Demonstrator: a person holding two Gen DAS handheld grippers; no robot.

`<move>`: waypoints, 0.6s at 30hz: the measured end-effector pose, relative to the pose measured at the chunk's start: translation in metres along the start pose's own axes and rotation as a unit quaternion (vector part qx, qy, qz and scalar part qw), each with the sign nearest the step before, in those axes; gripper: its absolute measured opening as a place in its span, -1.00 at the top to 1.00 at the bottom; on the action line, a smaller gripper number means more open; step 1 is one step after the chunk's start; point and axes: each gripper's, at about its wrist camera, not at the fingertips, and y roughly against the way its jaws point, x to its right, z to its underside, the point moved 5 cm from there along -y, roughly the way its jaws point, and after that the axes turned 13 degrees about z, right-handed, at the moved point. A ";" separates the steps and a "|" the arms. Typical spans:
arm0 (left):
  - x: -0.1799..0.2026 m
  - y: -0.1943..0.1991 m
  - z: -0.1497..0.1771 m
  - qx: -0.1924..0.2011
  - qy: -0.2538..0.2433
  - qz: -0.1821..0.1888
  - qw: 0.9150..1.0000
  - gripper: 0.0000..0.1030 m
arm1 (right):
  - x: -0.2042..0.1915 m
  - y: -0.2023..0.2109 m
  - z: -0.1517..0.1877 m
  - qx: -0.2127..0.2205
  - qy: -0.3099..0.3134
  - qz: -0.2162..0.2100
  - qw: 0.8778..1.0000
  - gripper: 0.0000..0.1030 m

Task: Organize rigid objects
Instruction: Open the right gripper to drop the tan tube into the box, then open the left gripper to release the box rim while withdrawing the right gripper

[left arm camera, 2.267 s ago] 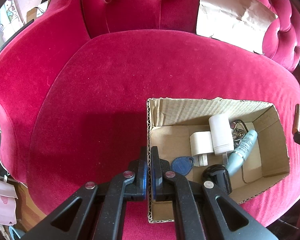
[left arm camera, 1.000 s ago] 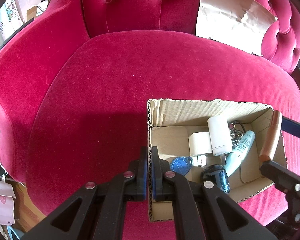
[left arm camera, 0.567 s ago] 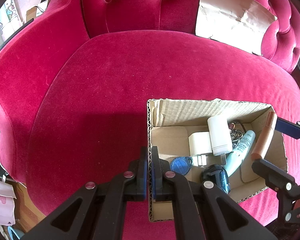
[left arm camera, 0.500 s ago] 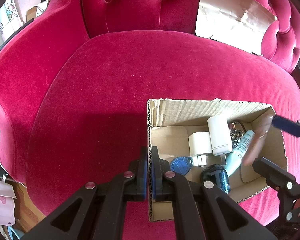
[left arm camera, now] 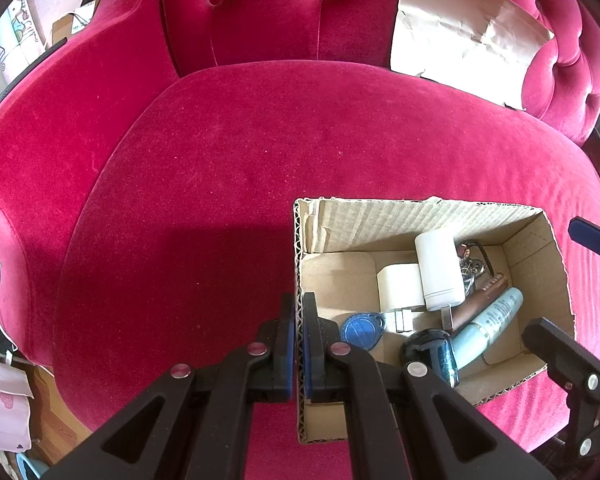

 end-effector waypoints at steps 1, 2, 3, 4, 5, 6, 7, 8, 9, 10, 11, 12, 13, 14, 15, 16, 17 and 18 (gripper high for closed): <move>0.000 0.000 0.000 0.000 0.000 0.000 1.000 0.95 | 0.000 0.000 0.000 -0.002 -0.003 0.001 1.000 -0.99; 0.000 0.000 0.000 0.000 0.000 0.000 1.000 0.95 | 0.000 0.001 0.000 -0.003 -0.004 0.002 1.000 -0.99; 0.000 0.000 0.000 0.000 0.000 0.000 1.000 0.95 | 0.002 0.002 0.001 -0.003 -0.008 0.006 1.000 -0.99; 0.000 0.000 0.000 0.000 0.000 0.000 1.000 0.95 | 0.003 0.003 0.002 -0.004 -0.011 0.008 1.000 -0.99; 0.000 0.000 0.000 0.000 0.000 0.000 1.000 0.95 | 0.004 0.003 0.002 -0.005 -0.013 0.008 1.000 -0.99; 0.000 0.000 0.000 0.000 0.000 0.000 1.000 0.95 | 0.005 0.004 0.003 -0.007 -0.016 0.010 1.000 -0.99; 0.000 0.000 0.000 0.000 0.000 -0.001 1.000 0.95 | 0.006 0.005 0.004 -0.006 -0.019 0.012 1.000 -0.99; 0.001 0.000 0.000 0.000 0.000 -0.001 1.000 0.95 | 0.007 0.005 0.004 -0.007 -0.021 0.014 1.000 -0.99; 0.001 0.000 0.000 0.000 0.000 -0.001 1.000 0.95 | 0.008 0.005 0.005 -0.009 -0.024 0.015 1.000 -0.99; 0.001 0.000 0.000 0.000 0.000 -0.001 1.000 0.95 | 0.010 0.006 0.005 -0.009 -0.027 0.017 0.999 -0.99; 0.001 0.000 0.000 0.001 0.001 0.000 1.000 0.95 | 0.011 0.007 0.006 -0.009 -0.030 0.019 0.999 -0.99; 0.001 0.000 0.000 0.000 0.000 -0.001 1.000 0.95 | 0.012 0.008 0.006 -0.010 -0.032 0.019 0.999 -0.99; 0.002 0.000 0.000 0.000 0.000 -0.001 1.000 0.95 | 0.013 0.009 0.006 -0.011 -0.033 0.021 0.999 -0.99; 0.002 0.000 0.001 0.000 0.000 -0.001 1.000 0.95 | 0.013 0.009 0.007 -0.011 -0.034 0.023 0.999 -0.99; 0.002 0.000 0.001 0.000 -0.001 -0.002 1.000 0.95 | 0.014 0.010 0.008 -0.011 -0.034 0.024 0.999 -0.99; 0.002 0.000 0.000 0.000 -0.001 -0.002 1.000 0.95 | 0.014 0.011 0.009 -0.011 -0.034 0.025 0.999 -0.99; 0.002 0.000 0.000 -0.001 -0.002 -0.002 1.000 0.95 | 0.015 0.012 0.009 -0.012 -0.035 0.027 0.999 -0.99; 0.002 0.000 0.000 -0.001 -0.002 -0.002 1.000 0.95 | 0.015 0.012 0.010 -0.012 -0.036 0.027 0.999 -0.99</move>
